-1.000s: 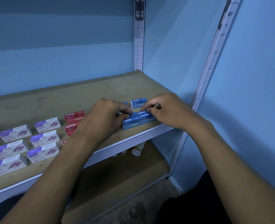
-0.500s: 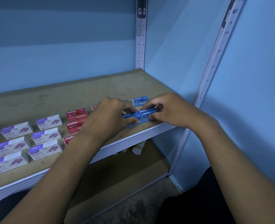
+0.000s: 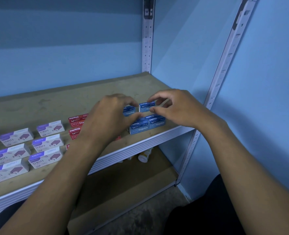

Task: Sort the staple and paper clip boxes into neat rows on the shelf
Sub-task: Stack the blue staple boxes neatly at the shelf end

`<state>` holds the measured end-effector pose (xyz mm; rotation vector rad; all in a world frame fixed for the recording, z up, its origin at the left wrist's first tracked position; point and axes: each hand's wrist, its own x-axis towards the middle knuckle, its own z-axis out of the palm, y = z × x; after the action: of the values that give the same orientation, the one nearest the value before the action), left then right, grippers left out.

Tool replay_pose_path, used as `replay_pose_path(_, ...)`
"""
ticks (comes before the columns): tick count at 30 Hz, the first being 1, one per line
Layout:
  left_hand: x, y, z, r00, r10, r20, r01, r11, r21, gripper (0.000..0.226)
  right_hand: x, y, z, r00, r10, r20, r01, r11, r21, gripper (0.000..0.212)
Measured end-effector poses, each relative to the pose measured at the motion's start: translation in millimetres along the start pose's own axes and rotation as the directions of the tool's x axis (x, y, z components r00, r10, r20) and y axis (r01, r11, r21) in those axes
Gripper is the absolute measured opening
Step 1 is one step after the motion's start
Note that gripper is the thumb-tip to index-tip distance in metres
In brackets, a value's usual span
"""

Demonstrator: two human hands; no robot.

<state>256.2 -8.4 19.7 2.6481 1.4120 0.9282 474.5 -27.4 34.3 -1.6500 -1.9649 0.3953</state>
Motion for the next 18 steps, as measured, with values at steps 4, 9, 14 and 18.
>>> replay_pose_path(4,6,-5,1,1.000,-0.015,0.013,0.015,1.000,0.001,0.031,14,3,3,0.999,-0.028,-0.023,0.027,1.000,-0.015,0.026)
replay_pose_path(9,15,-7,6,0.998,-0.045,0.038,0.045,0.999,0.009,0.034,31,6,12,0.998,-0.066,-0.005,0.066,0.996,-0.063,0.029)
replay_pose_path(14,22,-11,12,0.991,-0.059,0.117,0.058,0.998,0.013,0.030,40,9,17,0.997,-0.059,0.048,0.063,0.993,-0.103,0.030)
replay_pose_path(18,26,-15,16,0.988,-0.083,0.130,0.085,0.996,-0.011,0.034,46,10,23,0.998,-0.036,0.056,0.044,0.990,-0.137,0.036)
